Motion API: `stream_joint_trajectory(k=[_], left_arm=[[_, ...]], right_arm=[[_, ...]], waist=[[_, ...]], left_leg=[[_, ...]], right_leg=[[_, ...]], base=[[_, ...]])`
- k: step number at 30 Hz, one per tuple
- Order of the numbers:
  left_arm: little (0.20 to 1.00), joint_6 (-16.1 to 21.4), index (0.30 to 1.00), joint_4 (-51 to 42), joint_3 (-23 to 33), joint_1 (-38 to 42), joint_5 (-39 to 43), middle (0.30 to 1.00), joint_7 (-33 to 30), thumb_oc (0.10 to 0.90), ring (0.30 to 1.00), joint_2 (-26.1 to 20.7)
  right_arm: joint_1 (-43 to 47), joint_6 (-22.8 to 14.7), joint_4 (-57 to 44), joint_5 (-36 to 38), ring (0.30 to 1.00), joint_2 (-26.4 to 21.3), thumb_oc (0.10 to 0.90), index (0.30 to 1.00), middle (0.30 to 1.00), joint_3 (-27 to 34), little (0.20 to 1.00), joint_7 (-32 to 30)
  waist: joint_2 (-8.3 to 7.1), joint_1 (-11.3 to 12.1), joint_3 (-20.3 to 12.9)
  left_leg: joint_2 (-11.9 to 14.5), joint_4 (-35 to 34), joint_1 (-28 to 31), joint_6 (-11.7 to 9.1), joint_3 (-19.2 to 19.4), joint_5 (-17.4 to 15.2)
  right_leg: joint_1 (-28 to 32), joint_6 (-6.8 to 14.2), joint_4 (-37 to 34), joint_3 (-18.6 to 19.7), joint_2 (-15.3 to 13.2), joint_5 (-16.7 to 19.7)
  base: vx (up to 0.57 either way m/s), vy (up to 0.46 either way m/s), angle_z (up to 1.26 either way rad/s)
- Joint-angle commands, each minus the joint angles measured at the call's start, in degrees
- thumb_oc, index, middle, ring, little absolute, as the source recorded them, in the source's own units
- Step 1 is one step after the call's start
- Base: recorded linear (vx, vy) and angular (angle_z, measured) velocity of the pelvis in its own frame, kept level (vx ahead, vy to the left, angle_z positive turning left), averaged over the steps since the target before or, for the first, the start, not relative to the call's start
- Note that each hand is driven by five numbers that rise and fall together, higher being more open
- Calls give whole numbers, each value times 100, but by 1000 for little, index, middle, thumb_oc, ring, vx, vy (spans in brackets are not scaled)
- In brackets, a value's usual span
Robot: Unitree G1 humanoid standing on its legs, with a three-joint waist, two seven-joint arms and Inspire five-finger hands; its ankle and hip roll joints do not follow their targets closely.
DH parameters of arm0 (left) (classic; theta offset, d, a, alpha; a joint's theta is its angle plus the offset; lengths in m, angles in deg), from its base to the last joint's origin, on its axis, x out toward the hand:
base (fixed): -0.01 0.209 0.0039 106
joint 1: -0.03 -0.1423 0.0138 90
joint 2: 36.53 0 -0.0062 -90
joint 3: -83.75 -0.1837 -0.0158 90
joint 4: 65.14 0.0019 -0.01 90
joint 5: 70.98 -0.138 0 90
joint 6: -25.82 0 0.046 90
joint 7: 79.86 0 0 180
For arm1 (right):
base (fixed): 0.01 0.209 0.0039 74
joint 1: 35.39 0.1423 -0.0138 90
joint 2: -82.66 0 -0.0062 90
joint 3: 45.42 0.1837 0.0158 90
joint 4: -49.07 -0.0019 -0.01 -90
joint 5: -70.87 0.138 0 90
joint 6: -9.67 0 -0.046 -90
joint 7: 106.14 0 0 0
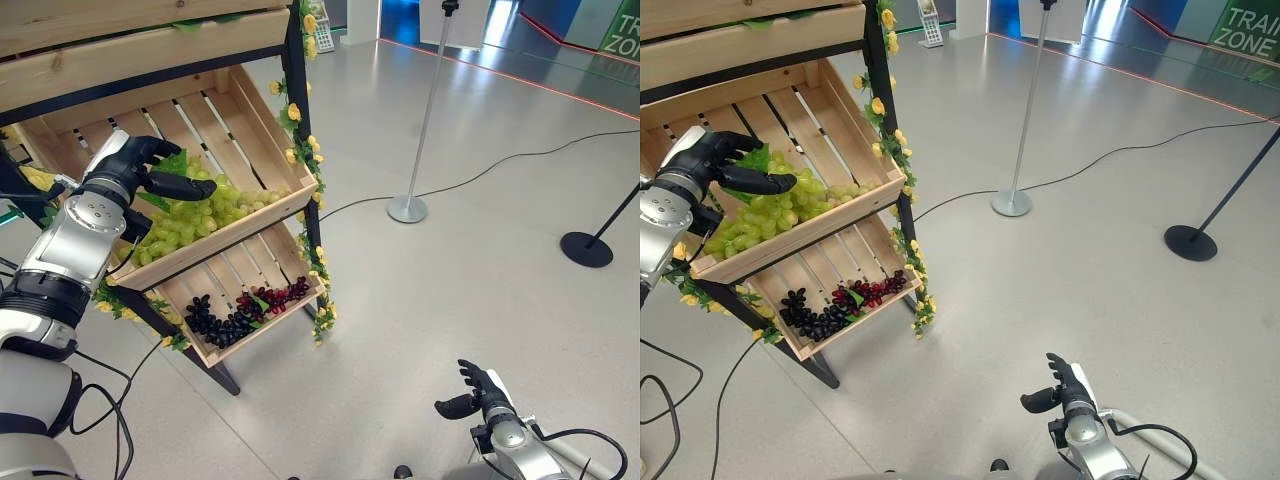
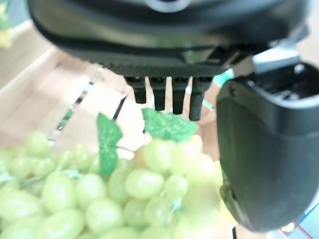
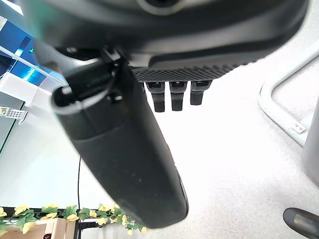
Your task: Pick up the fruits from the basket on one side to the basket on the other side
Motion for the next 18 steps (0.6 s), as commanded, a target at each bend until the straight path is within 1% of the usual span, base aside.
stream_joint_trajectory(k=[1, 4, 9, 13, 15, 18], left_arm=[[900, 480, 900, 137, 326, 977, -440, 900, -598, 800, 900, -103], [900, 499, 900, 95, 388, 900, -494, 900, -630, 800, 900, -82], [900, 557, 900, 8, 463, 865, -519, 900, -898, 800, 900, -93], [900, 448, 900, -3, 511, 816, -671, 900, -1163, 800, 900, -87], [900, 484, 900, 24, 558, 782, -740, 900, -1306, 800, 900, -79], [900, 684, 900, -34, 609, 760, -753, 900, -1495, 800, 900, -86]], right_arm=[[370, -349, -424, 2, 900, -383, 800, 900, 900, -86, 900, -62], [362, -337, -411, -23, 900, -370, 800, 900, 900, -80, 900, -49], [344, -307, -425, -49, 900, -400, 800, 900, 900, -73, 900, 37], [344, -336, -418, -45, 900, -406, 800, 900, 900, -97, 900, 76], [339, -303, -454, -27, 900, -401, 800, 900, 900, -112, 900, 79], [314, -277, -489, -44, 900, -400, 800, 900, 900, -127, 900, 101]], waist=[[44, 47, -242], [39, 45, -241], [31, 35, -236], [29, 37, -240], [23, 39, -246], [19, 28, -243]], left_leg=[[-97, 24, 215, 27, 216, -451], [-99, 24, 218, 30, 216, -454], [-96, 24, 231, 29, 228, -456], [-101, 24, 231, 31, 215, -466], [-104, 24, 236, 32, 204, -466], [-102, 24, 237, 32, 211, -469]], right_leg=[[126, -33, 10, -183, 70, -98], [127, -32, 10, -176, 68, -98], [139, -41, 10, -167, 71, -101], [138, -43, 10, -173, 67, -106], [146, -43, 10, -170, 68, -108], [142, -47, 10, -166, 67, -107]], base=[[0, 0, 0], [0, 0, 0], [0, 0, 0], [8, 0, 0], [0, 0, 0], [0, 0, 0]])
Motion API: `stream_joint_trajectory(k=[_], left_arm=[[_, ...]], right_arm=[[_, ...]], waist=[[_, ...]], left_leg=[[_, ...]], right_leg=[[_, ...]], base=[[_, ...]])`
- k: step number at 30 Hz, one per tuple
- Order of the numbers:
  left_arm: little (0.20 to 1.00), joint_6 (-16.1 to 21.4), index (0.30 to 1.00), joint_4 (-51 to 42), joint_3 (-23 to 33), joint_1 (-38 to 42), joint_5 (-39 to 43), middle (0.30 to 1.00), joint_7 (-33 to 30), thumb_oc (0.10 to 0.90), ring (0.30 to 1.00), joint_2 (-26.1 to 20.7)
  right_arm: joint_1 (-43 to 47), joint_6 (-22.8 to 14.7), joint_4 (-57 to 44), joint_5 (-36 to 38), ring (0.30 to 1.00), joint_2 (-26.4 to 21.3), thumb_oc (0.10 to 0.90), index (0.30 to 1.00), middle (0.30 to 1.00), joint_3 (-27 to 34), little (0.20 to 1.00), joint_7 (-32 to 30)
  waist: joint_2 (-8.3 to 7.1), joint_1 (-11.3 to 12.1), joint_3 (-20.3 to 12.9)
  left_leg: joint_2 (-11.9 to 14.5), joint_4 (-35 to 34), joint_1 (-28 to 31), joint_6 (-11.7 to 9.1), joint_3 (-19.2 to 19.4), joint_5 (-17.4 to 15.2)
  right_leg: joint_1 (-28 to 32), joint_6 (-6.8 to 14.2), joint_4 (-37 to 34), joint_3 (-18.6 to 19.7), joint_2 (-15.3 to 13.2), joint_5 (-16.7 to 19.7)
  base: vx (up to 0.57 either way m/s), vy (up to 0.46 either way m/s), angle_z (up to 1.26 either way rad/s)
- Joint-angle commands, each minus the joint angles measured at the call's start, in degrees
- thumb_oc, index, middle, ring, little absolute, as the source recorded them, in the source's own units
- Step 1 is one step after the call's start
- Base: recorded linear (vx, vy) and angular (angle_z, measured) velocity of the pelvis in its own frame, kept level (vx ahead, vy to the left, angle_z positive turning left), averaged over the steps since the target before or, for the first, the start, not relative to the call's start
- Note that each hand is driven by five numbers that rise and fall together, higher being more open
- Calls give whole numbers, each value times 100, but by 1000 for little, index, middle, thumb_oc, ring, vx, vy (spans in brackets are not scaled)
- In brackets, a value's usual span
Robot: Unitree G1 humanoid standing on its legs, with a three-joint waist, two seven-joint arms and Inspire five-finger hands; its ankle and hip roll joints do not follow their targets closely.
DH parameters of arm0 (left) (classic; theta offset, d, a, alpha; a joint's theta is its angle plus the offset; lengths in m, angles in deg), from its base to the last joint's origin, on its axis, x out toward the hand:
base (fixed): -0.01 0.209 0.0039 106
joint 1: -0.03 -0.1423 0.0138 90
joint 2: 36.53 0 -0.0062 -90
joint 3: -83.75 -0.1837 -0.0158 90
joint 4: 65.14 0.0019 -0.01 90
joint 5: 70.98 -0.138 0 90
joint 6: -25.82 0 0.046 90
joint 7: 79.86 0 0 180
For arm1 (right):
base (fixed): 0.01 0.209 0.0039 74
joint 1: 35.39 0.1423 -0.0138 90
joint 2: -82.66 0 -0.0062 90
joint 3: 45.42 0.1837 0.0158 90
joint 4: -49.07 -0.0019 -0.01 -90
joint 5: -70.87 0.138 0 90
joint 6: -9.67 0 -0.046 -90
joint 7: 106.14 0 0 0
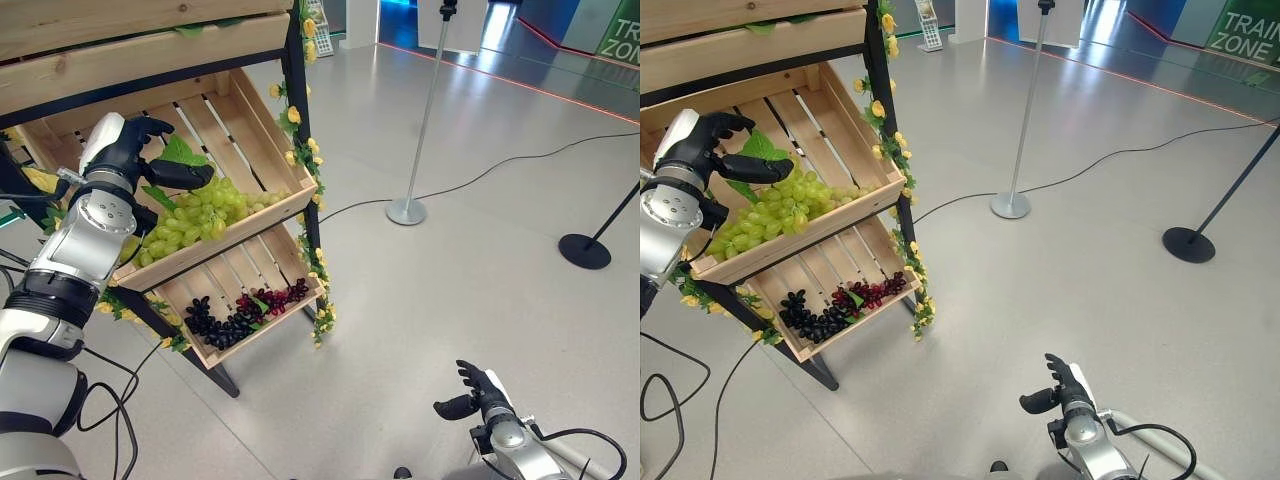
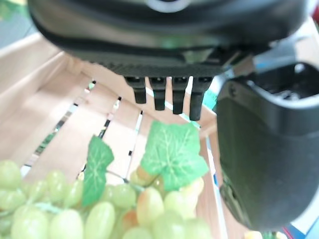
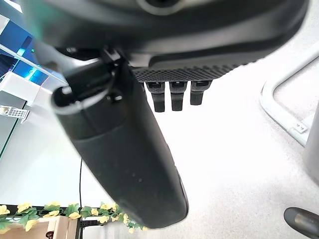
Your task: Pick up the fruits from the basket on one side to the basket on the other side
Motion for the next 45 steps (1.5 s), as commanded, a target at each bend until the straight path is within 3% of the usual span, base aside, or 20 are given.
stream_joint_trajectory(k=[1, 9, 19, 25, 35, 38, 45], left_arm=[[900, 694, 900, 37, 624, 745, -598, 900, -694, 800, 900, -176], [900, 1509, 900, -710, 974, 343, -499, 900, -1138, 800, 900, -30], [900, 2285, 900, -1778, 1681, -867, 708, 900, -470, 800, 900, 945], [900, 2409, 900, -2230, 1811, -1374, 909, 900, -129, 800, 900, 1385], [900, 2714, 900, -3299, 1824, -1872, 1053, 900, 418, 800, 900, 1804], [900, 3096, 900, -3701, 1774, -2097, 1245, 900, 866, 800, 900, 2017], [900, 3572, 900, -3967, 1593, -2393, 1349, 900, 1395, 800, 900, 2274]], right_arm=[[312, -266, -473, -44, 900, -401, 800, 900, 900, -109, 900, 13], [280, -308, -443, -134, 900, -372, 800, 900, 900, -119, 900, 76], [323, -245, -410, -299, 900, -142, 800, 900, 900, -127, 900, -17], [313, -176, -451, -335, 900, -68, 800, 900, 900, -85, 900, -47], [244, -151, -485, -483, 900, 26, 800, 900, 900, 19, 900, -50], [210, -138, -493, -549, 900, 88, 800, 900, 900, 53, 900, -94], [162, -109, -544, -641, 900, 85, 800, 900, 900, 94, 900, -51]], waist=[[37, 29, -230], [-3, 45, -234], [-54, 116, -205], [-93, 149, -179], [-130, 171, -115], [-142, 185, -103], [-158, 126, -74]], left_leg=[[-106, 24, 198, 33, 202, -472], [-98, 24, 224, 31, 171, -505], [-91, 24, 268, 50, 114, -518], [-91, 24, 280, 66, 83, -518], [-73, 24, 313, 85, 78, -526], [-65, 24, 320, 88, 74, -525], [-37, 24, 361, 83, 116, -526]], right_leg=[[108, -46, 10, -174, 65, -112], [135, -79, 10, -147, 75, -131], [182, -115, 10, -121, 77, -127], [192, -126, 10, -119, 72, -113], [218, -129, 10, -117, 65, -93], [230, -134, 10, -111, 64, -88], [241, -145, 10, -60, 89, -68]], base=[[0, 0, 0], [0, 0, 0], [5, 0, -3], [4, -1, -3], [0, 0, 0], [0, 0, 0], [7, -7, -2]])
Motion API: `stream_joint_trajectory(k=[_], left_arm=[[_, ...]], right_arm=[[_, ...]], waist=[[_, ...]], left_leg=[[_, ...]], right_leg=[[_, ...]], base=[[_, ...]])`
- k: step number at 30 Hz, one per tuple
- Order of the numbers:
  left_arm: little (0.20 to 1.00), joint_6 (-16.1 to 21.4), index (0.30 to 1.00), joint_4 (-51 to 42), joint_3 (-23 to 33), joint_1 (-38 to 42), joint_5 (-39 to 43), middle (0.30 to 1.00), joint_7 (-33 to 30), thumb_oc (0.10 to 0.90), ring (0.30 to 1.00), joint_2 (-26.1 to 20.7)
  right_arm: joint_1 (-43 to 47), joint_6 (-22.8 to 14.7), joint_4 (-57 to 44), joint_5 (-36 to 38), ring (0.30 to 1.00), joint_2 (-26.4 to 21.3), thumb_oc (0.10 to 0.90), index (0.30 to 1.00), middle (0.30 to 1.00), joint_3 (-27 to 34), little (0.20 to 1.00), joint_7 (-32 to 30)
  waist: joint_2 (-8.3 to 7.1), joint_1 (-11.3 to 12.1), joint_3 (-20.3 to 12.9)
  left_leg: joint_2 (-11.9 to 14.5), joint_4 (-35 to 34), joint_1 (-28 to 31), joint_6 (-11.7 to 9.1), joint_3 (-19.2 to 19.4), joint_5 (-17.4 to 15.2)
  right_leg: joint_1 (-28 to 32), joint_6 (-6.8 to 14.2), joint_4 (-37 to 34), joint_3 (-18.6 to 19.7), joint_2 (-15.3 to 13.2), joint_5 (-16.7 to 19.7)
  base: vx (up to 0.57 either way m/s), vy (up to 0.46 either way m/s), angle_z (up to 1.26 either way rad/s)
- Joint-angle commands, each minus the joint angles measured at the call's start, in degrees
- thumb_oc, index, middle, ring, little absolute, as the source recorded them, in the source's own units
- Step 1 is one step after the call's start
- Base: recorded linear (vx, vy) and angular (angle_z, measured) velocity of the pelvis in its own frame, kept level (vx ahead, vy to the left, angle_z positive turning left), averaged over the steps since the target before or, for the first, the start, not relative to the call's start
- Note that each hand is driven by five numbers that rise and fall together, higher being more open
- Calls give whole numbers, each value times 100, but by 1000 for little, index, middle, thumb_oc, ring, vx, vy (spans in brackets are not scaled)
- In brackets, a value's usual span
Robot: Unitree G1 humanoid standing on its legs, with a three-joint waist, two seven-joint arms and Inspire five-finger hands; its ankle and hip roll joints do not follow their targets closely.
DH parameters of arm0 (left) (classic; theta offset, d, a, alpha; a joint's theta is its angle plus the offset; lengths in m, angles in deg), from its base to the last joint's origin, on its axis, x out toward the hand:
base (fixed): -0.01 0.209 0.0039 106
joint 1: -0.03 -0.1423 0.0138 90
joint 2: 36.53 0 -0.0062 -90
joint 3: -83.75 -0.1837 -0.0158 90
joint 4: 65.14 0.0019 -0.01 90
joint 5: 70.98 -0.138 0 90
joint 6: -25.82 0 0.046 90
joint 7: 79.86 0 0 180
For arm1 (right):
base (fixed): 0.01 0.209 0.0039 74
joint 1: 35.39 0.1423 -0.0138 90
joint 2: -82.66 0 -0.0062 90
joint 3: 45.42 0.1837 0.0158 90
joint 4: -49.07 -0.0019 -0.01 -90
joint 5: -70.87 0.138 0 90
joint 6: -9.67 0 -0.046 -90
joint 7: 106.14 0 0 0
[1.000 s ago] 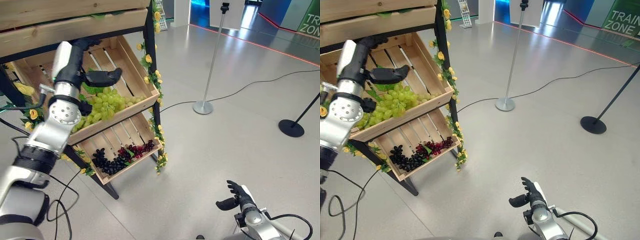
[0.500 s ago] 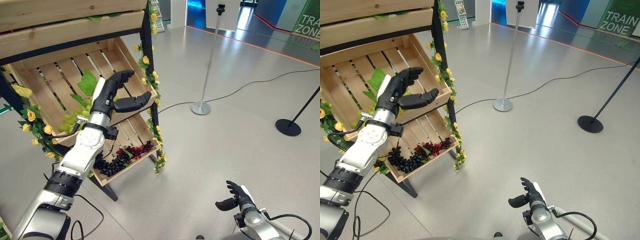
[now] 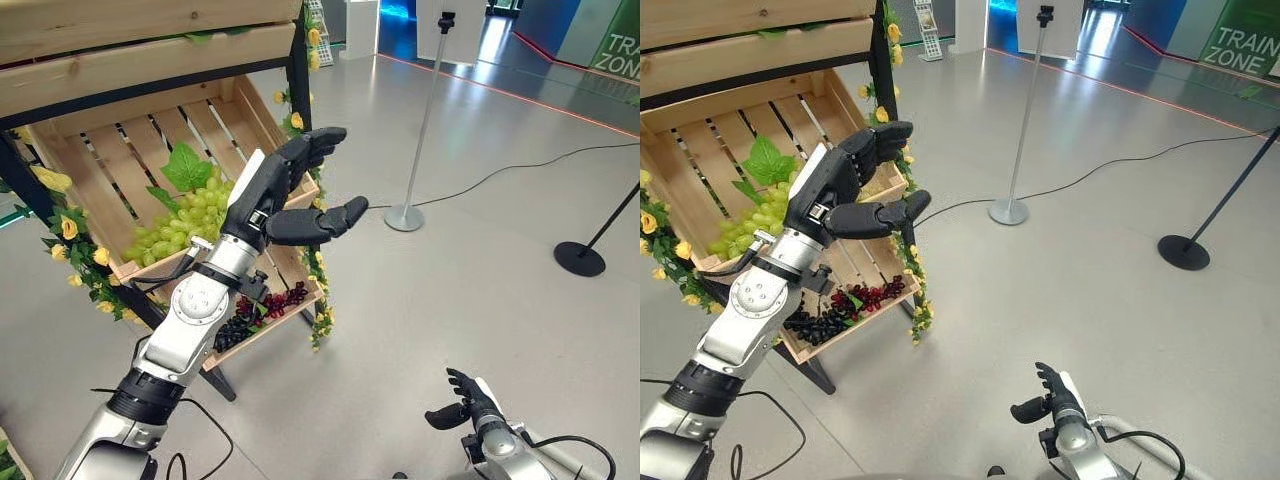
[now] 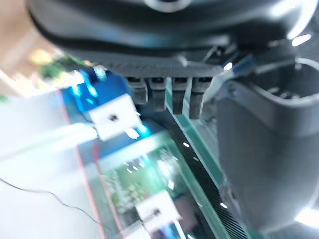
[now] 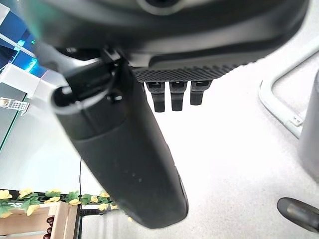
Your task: Pick up the fruits from the basket on one side to the basket on the other side
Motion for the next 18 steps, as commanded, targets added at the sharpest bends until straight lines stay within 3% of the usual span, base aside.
stream_joint_trajectory(k=[1, 14, 18], left_arm=[[900, 810, 900, -38, 222, 554, 398, 900, 217, 800, 900, 57], [900, 844, 900, 394, 65, -169, 849, 900, 754, 800, 900, 512], [900, 909, 900, 719, 9, -588, 921, 900, 857, 800, 900, 886]], right_arm=[[343, -219, -522, -385, 900, -199, 800, 900, 900, 120, 900, -83], [251, -297, -605, -483, 900, -262, 800, 900, 900, 380, 900, 112], [234, -371, -651, -431, 900, -246, 800, 900, 900, 536, 900, 109]], waist=[[-70, -14, -57], [-106, -132, 20], [-132, -185, 52]], left_leg=[[-47, 60, 231, 68, 32, -494], [32, 60, 383, 75, 200, -496], [70, 60, 444, 82, 248, -473]], right_leg=[[221, -154, 33, -214, 81, -84], [243, -225, 33, -13, 196, -67], [247, -308, 33, 153, 316, -76]], base=[[16, -16, -6], [3, -27, -10], [-11, -66, -10]])
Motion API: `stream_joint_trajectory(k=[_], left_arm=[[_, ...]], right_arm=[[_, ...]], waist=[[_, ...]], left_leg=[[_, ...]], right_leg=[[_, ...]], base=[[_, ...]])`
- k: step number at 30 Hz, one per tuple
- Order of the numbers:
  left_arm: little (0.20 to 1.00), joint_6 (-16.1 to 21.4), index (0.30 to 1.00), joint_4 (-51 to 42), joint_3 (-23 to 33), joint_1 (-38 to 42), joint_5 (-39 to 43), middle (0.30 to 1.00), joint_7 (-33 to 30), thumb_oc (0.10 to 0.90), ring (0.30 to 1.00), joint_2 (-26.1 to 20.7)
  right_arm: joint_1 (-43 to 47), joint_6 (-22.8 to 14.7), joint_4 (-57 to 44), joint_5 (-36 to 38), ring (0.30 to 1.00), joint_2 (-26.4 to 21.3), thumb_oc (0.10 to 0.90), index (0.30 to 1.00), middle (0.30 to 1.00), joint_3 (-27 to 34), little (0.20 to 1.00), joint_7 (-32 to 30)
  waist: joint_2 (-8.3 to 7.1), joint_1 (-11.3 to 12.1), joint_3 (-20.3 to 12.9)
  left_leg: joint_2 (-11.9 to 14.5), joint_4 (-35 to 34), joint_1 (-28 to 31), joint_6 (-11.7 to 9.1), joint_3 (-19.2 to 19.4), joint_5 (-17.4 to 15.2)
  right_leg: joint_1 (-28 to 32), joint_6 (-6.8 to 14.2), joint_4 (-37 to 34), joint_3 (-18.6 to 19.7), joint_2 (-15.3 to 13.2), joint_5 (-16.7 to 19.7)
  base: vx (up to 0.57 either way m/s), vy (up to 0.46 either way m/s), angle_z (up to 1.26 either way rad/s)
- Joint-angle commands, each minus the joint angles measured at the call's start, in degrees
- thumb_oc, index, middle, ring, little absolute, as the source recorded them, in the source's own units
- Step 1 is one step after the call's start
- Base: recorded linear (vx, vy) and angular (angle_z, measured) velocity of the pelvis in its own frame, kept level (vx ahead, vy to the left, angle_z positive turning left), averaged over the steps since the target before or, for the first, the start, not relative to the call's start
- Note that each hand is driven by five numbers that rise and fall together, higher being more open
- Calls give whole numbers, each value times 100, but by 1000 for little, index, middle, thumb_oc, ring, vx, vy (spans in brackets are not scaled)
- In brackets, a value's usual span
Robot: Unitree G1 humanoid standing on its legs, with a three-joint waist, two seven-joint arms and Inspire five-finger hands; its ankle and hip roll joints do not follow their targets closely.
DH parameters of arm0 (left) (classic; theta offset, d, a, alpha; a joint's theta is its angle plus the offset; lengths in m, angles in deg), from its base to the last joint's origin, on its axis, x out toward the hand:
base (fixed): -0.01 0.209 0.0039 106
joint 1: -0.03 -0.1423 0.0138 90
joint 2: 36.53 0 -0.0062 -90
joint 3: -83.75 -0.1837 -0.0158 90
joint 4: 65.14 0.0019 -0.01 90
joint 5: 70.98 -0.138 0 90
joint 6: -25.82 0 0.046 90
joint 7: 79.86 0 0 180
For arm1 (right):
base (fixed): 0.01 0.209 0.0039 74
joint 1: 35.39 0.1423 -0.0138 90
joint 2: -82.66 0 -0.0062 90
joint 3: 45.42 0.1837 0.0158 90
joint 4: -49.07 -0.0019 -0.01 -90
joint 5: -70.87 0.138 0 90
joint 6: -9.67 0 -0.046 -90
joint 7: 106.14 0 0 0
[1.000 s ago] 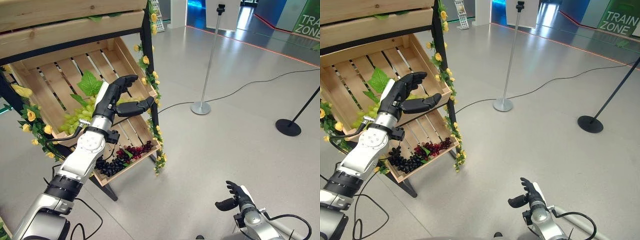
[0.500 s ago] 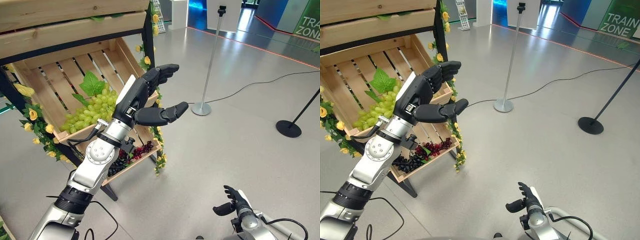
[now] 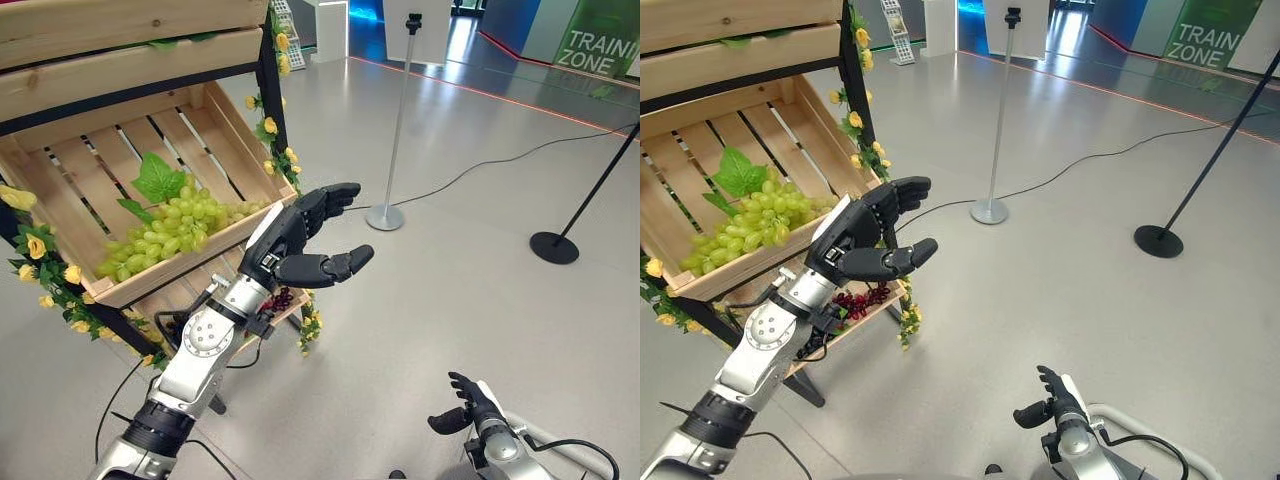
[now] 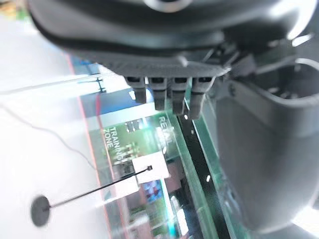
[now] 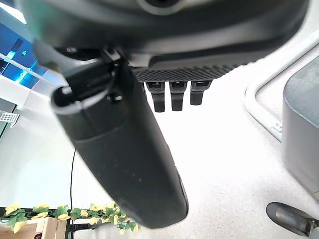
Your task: Pick up the fruits from the basket on one side to the basket on the other side
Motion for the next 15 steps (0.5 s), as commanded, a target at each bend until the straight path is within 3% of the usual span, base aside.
stream_joint_trajectory(k=[1, 2, 6, 7, 9, 10, 11, 13, 14, 15], left_arm=[[900, 629, 900, 174, 75, 403, 269, 900, 53, 800, 900, 209], [900, 618, 900, 220, 58, 329, 236, 900, 85, 800, 900, 275], [900, 726, 900, 464, -31, -103, 17, 900, 167, 800, 900, 421], [900, 773, 900, 581, -19, -281, -55, 900, 243, 800, 900, 458], [900, 967, 900, 807, -8, -479, -126, 900, 240, 800, 900, 508], [900, 1048, 900, 943, -8, -617, -95, 900, 226, 800, 900, 577], [900, 1115, 900, 1001, 72, -807, -119, 900, 150, 800, 900, 623], [900, 1076, 900, 1096, 57, -826, -15, 900, 129, 800, 900, 607], [900, 1029, 900, 1189, 57, -830, -33, 900, 105, 800, 900, 656], [900, 969, 900, 1284, 31, -808, -38, 900, 76, 800, 900, 687]], right_arm=[[369, -403, -557, -191, 900, -224, 800, 900, 900, 461, 900, 19], [364, -429, -590, -164, 900, -219, 800, 900, 900, 496, 900, 28], [413, -619, -768, -171, 900, -203, 800, 900, 900, 460, 900, 294], [435, -693, -855, -143, 900, -203, 800, 900, 900, 398, 900, 421], [492, -897, -747, -119, 900, -182, 800, 900, 900, 268, 900, 566], [571, -960, -600, -61, 900, -149, 800, 900, 900, 163, 900, 625], [680, -1070, -415, 64, 900, -97, 800, 900, 900, 17, 900, 689], [674, -1092, -333, 123, 900, -42, 800, 900, 900, 1, 900, 593], [690, -1024, -280, 212, 900, -7, 800, 900, 900, 20, 900, 544], [700, -944, -277, 387, 900, 37, 800, 900, 900, -2, 900, 465]], waist=[[-128, -49, 39], [-138, -60, 52], [-287, -24, 176], [-357, 67, 305], [-384, 202, 455], [-361, 312, 526], [-254, 489, 612], [-233, 537, 643], [-245, 531, 623], [-197, 490, 578]], left_leg=[[13, 60, 258, 101, -83, -373], [12, 62, 291, 103, -72, -365], [9, 1453, -124, 73, -169, -423], [-98, 2170, -472, 112, -445, -280], [-404, 2562, -847, 255, -1003, -260], [-666, 2211, -845, 387, -1421, -362], [-840, 1201, -773, 425, -2015, -297], [-955, 1263, -1030, 394, -2097, -236], [-1086, 1351, -989, 440, -2120, -462], [-1026, 1022, -831, 458, -2060, -475]], right_leg=[[258, -331, 34, -141, 268, -88], [259, -354, 34, -80, 299, -88], [179, -539, 122, 132, 375, -34], [128, -615, 220, 195, 378, 18], [47, -642, 373, 433, 380, 70], [-6, -607, 458, 657, 392, 94], [10, -550, 423, 998, 474, 102], [-45, -531, 407, 1116, 462, 107], [-97, -462, 381, 1142, 360, 130], [-152, -395, 378, 1094, 295, 128]], base=[[-6, -51, -10], [-17, -67, -11], [-31, -50, -17], [-35, 1, -36], [8, 178, -85], [76, 412, -137], [65, 326, -121], [13, 254, -136], [5, 285, -176], [16, 270, -161]])
